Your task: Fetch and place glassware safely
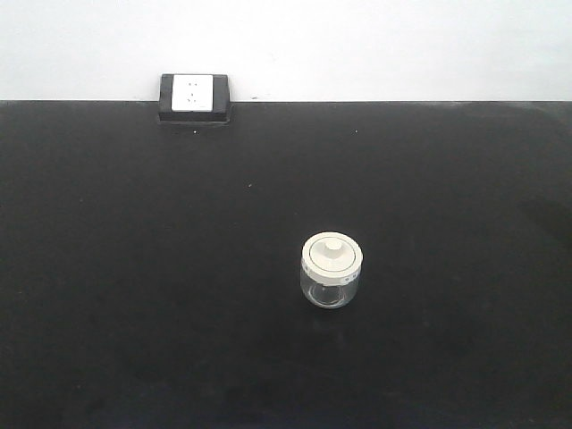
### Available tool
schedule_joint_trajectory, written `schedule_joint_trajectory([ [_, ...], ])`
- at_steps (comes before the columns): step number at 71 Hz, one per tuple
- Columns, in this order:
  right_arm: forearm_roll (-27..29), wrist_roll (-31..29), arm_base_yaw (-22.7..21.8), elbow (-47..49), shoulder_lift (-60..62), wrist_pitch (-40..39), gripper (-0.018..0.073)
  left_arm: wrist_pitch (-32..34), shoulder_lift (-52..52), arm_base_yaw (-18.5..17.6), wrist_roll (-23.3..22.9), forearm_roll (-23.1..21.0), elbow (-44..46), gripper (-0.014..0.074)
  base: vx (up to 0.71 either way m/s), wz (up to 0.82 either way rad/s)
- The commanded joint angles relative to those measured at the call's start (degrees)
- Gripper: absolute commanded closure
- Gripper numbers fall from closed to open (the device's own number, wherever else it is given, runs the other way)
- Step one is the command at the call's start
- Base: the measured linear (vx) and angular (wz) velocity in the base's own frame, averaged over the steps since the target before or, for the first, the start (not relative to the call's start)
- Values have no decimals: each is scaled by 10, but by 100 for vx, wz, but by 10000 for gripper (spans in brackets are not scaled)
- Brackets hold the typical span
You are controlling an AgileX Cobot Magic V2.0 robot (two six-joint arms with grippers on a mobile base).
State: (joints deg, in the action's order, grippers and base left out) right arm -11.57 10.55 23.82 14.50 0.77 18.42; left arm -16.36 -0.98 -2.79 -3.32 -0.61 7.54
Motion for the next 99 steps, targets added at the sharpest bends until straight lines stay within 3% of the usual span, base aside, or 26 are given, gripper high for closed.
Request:
schedule_joint_trajectory([
  [1,-9,0,-1,15,-7,-44,567,58,17,9,-1,1,-31,603,0,0],
  [19,-9,0,-1,15,-7,-44,567,137,25,20,-9,-25,-109,603,0,0],
  [33,-9,0,-1,15,-7,-44,567,164,25,20,26,-19,-108,603,0,0],
  [99,-9,0,-1,15,-7,-42,567,164,24,20,23,-21,-107,603,0,0],
])
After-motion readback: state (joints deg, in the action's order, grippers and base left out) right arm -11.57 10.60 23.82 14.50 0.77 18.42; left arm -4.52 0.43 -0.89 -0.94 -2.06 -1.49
